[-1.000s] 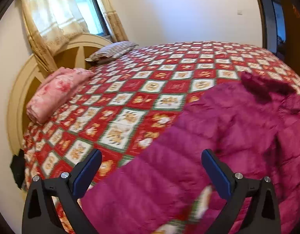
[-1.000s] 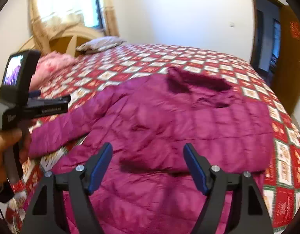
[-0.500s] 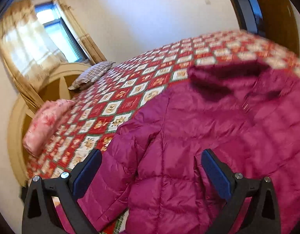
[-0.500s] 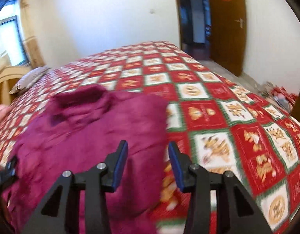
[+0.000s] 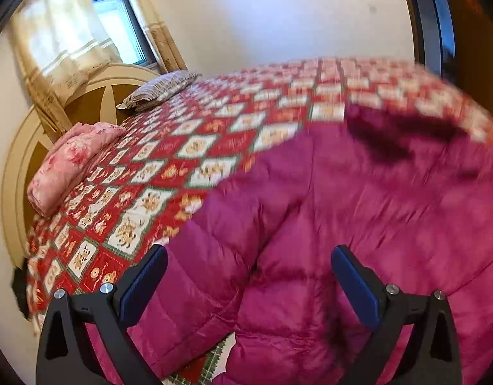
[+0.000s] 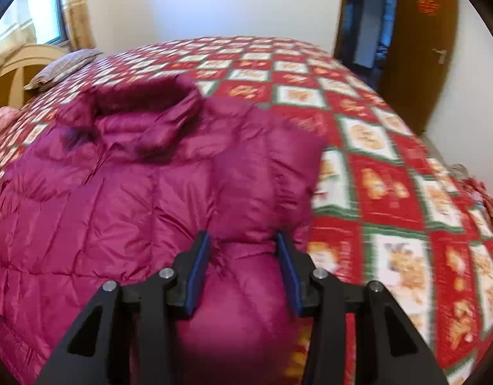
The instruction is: Fold large clothes
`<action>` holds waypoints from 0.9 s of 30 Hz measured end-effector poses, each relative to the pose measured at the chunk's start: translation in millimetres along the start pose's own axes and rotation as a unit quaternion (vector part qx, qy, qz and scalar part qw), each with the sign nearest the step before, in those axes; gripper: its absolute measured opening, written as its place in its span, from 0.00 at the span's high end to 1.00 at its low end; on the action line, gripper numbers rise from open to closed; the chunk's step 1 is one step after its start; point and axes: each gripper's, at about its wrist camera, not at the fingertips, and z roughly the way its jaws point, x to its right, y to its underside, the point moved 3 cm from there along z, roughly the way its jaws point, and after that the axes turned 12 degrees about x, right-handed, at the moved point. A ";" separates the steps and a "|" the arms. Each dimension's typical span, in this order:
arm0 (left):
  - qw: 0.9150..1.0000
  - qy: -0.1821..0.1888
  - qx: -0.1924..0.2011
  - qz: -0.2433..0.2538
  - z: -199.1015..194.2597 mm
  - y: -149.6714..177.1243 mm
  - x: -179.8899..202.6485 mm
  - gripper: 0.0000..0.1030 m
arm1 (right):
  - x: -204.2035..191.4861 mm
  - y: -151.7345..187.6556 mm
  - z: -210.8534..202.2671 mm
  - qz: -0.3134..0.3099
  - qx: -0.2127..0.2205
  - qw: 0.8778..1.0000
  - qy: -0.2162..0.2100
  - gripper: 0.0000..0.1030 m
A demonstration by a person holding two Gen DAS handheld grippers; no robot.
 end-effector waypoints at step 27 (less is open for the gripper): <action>0.997 0.054 -0.038 0.031 31.0 51.3 72.0 0.01 | -56.6 36.5 -9.8 -0.030 0.009 0.999 -0.037 0.55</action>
